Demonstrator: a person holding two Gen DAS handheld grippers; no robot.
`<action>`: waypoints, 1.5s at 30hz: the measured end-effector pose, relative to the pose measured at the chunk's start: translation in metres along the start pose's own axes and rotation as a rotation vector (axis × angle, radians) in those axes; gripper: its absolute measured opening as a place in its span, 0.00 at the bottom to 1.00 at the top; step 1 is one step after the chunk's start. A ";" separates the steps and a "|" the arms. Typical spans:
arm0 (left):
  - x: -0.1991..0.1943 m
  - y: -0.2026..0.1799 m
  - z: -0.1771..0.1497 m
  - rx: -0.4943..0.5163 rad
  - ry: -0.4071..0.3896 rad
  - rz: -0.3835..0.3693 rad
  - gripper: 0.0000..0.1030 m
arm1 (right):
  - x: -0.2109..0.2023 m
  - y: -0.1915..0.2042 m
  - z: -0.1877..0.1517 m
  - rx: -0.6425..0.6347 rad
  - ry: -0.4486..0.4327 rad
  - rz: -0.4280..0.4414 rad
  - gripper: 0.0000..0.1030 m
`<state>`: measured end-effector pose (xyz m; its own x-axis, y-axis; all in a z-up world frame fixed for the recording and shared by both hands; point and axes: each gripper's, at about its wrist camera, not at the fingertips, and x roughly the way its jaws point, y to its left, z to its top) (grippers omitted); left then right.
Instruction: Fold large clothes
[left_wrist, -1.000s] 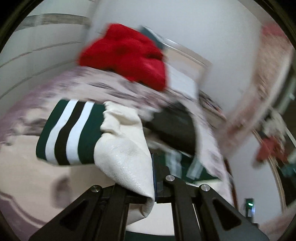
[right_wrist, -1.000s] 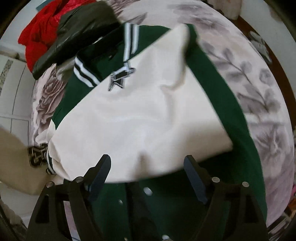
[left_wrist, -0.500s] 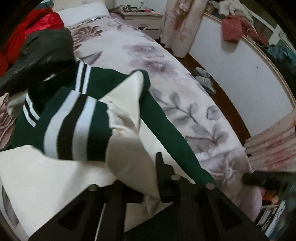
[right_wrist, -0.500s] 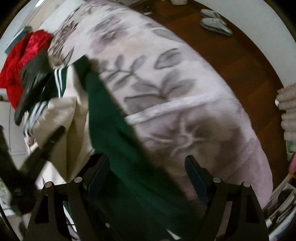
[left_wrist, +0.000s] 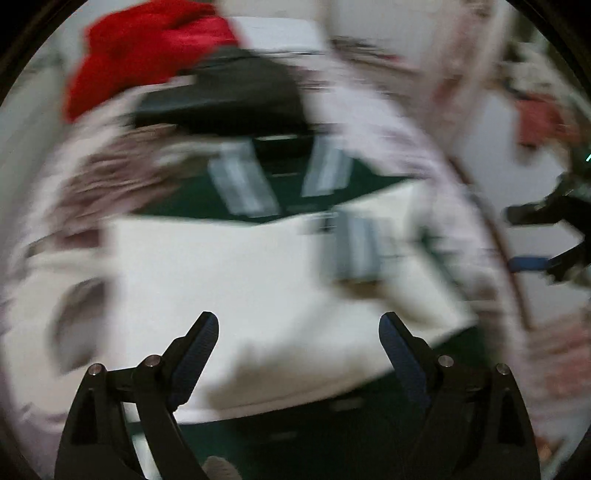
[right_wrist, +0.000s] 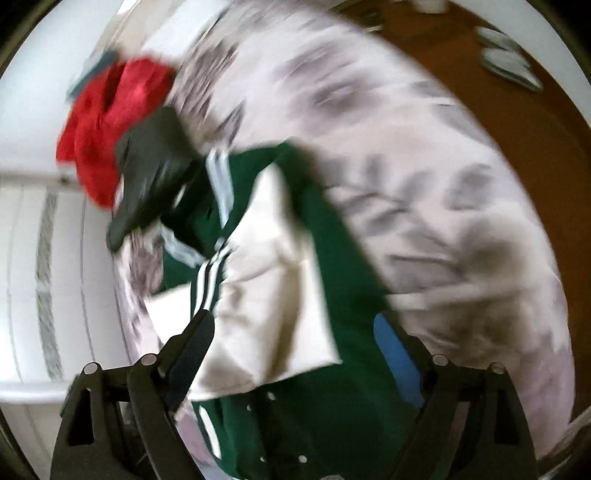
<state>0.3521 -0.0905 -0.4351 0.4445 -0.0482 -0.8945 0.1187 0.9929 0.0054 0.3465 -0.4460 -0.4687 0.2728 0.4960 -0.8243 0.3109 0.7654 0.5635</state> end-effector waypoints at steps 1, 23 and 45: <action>0.005 0.017 -0.005 -0.015 0.012 0.078 0.86 | 0.015 0.021 0.003 -0.043 0.023 -0.009 0.87; 0.084 0.144 -0.025 -0.276 0.180 0.258 0.95 | 0.021 -0.011 0.022 -0.051 0.068 -0.341 0.85; 0.053 0.150 -0.036 -0.282 0.191 0.359 0.95 | 0.056 0.001 0.028 -0.140 0.139 -0.237 0.29</action>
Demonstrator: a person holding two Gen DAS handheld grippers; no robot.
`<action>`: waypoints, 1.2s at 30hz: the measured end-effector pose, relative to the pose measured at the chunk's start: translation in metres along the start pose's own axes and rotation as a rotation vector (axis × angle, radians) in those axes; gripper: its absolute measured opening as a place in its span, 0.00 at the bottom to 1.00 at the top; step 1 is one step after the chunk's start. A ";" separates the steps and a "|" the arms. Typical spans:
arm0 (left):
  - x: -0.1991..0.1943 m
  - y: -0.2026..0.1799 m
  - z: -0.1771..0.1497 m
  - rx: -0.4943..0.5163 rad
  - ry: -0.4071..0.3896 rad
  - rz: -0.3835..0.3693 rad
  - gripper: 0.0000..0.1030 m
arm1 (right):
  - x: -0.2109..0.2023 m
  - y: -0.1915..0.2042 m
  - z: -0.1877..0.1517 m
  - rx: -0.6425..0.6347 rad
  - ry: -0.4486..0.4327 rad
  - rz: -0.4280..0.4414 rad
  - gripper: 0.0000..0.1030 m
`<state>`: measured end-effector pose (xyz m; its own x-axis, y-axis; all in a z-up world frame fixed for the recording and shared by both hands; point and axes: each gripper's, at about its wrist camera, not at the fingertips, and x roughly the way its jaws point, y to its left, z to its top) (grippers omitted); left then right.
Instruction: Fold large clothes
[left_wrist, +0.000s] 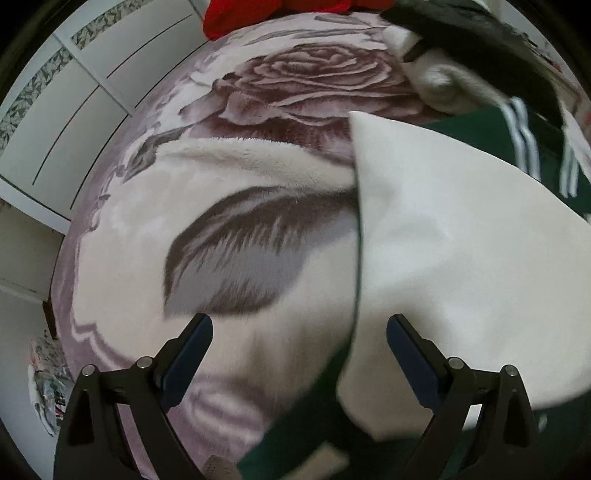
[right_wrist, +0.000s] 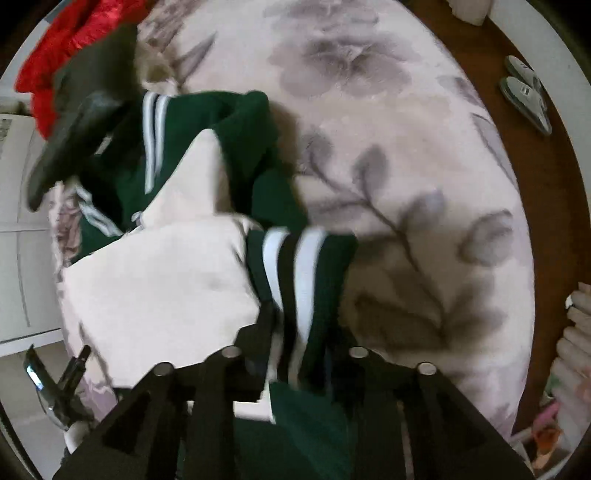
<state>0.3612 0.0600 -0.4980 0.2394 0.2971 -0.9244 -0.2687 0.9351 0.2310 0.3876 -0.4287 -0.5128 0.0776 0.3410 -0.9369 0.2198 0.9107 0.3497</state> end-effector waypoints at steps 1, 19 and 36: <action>-0.012 -0.002 -0.011 0.005 0.000 -0.023 0.95 | -0.014 -0.004 -0.014 -0.004 -0.020 0.006 0.36; -0.040 -0.171 -0.206 0.321 0.321 -0.611 0.10 | -0.020 -0.094 -0.186 0.167 0.052 0.057 0.52; -0.032 -0.113 -0.196 0.269 0.216 -0.476 0.09 | 0.026 -0.050 -0.119 0.032 -0.028 -0.230 0.07</action>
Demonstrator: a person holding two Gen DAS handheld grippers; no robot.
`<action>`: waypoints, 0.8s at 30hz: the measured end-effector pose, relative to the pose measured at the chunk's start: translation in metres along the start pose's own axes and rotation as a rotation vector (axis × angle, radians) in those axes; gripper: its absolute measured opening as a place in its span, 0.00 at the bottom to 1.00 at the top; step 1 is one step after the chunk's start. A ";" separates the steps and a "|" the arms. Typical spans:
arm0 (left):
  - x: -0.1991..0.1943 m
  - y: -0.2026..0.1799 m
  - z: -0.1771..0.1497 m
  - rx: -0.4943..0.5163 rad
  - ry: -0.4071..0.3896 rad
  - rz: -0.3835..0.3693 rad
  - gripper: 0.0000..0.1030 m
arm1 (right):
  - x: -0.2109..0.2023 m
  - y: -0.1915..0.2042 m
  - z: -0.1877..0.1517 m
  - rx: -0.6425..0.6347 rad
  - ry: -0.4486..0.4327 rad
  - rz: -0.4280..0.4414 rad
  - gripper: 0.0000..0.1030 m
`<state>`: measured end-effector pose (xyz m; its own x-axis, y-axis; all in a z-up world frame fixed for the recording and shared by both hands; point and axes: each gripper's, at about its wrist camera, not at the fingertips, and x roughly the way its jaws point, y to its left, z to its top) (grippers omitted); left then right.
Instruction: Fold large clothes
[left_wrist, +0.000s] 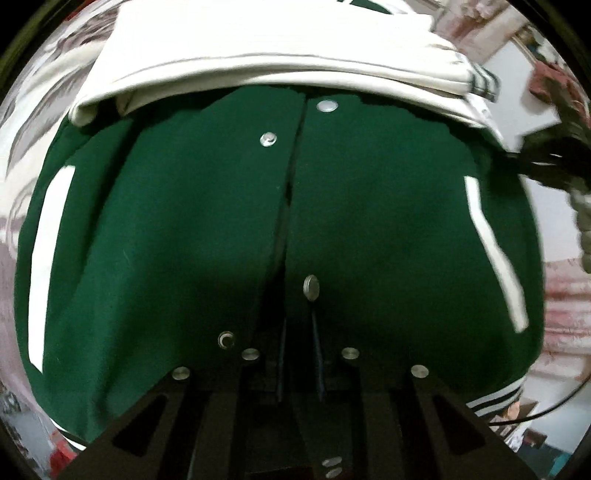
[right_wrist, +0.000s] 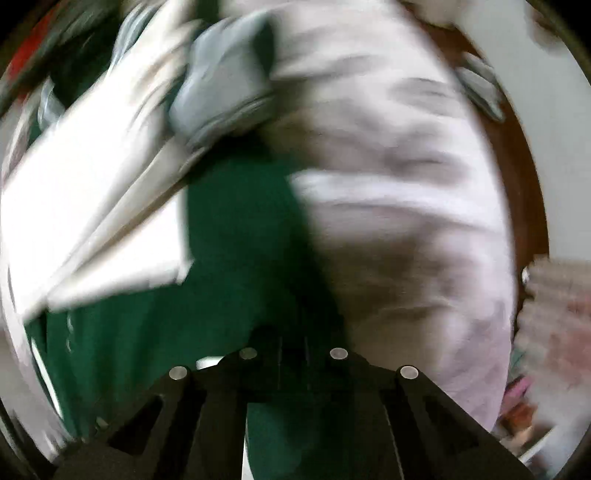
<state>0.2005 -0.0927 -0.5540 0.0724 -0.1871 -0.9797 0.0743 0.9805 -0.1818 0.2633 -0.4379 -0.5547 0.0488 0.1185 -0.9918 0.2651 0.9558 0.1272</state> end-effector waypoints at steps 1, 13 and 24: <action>0.003 0.000 0.001 -0.003 0.003 0.003 0.09 | -0.005 -0.015 0.001 0.036 -0.007 0.011 0.08; -0.017 -0.004 0.012 -0.119 0.027 0.064 0.20 | -0.012 -0.039 0.036 -0.107 0.099 0.235 0.52; -0.080 0.014 0.080 -0.162 -0.172 0.218 0.74 | 0.018 -0.078 0.059 0.044 0.111 0.182 0.19</action>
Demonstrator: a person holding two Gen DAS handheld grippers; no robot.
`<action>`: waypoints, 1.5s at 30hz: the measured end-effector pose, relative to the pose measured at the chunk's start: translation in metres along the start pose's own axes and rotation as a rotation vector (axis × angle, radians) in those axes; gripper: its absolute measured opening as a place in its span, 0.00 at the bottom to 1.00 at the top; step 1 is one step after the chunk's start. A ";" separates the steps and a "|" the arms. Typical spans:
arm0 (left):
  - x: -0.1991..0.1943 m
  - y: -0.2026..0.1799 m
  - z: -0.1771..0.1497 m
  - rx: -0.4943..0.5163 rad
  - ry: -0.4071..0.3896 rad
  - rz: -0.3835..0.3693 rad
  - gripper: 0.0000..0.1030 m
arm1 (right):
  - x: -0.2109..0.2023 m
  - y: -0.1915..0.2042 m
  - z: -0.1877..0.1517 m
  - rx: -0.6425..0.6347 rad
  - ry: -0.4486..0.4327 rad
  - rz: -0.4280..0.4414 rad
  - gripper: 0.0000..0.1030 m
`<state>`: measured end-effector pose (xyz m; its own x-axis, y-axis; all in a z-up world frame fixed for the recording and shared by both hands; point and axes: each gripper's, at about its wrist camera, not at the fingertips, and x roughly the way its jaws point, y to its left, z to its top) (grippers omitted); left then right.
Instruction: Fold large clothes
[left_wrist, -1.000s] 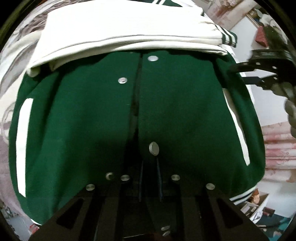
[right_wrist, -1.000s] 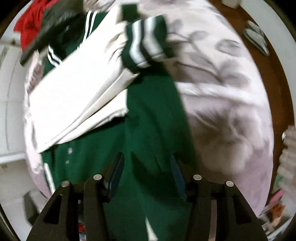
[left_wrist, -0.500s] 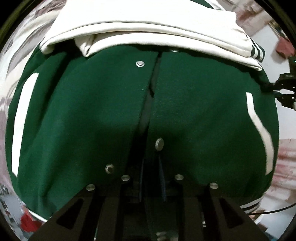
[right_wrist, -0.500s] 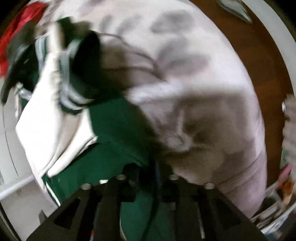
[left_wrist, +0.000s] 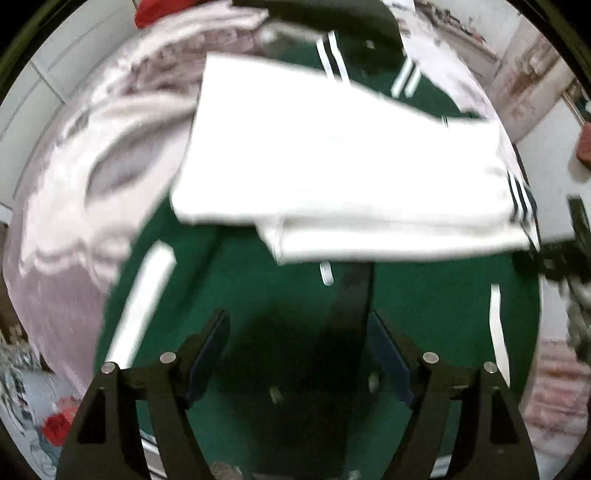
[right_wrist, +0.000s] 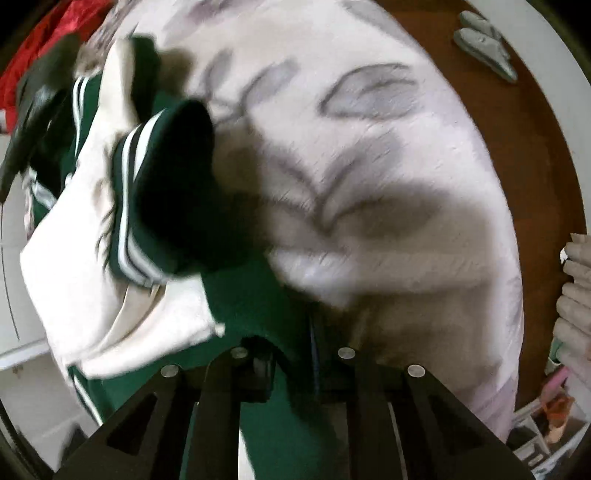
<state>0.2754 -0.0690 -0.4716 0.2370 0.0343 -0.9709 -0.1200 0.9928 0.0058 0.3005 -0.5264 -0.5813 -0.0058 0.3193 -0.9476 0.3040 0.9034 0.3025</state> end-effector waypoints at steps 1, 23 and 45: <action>0.001 0.002 0.016 0.001 -0.020 0.018 0.74 | -0.006 0.000 -0.002 -0.004 0.010 0.016 0.29; -0.009 0.190 -0.069 -0.260 0.047 0.251 0.74 | -0.056 0.071 -0.112 0.024 0.046 0.138 0.49; -0.004 0.176 -0.073 -0.275 0.010 0.208 0.74 | 0.055 0.148 -0.172 -0.142 0.306 0.122 0.06</action>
<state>0.1835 0.0967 -0.4842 0.1706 0.2303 -0.9581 -0.4206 0.8963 0.1406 0.1813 -0.3262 -0.5707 -0.2688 0.4790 -0.8356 0.1850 0.8771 0.4433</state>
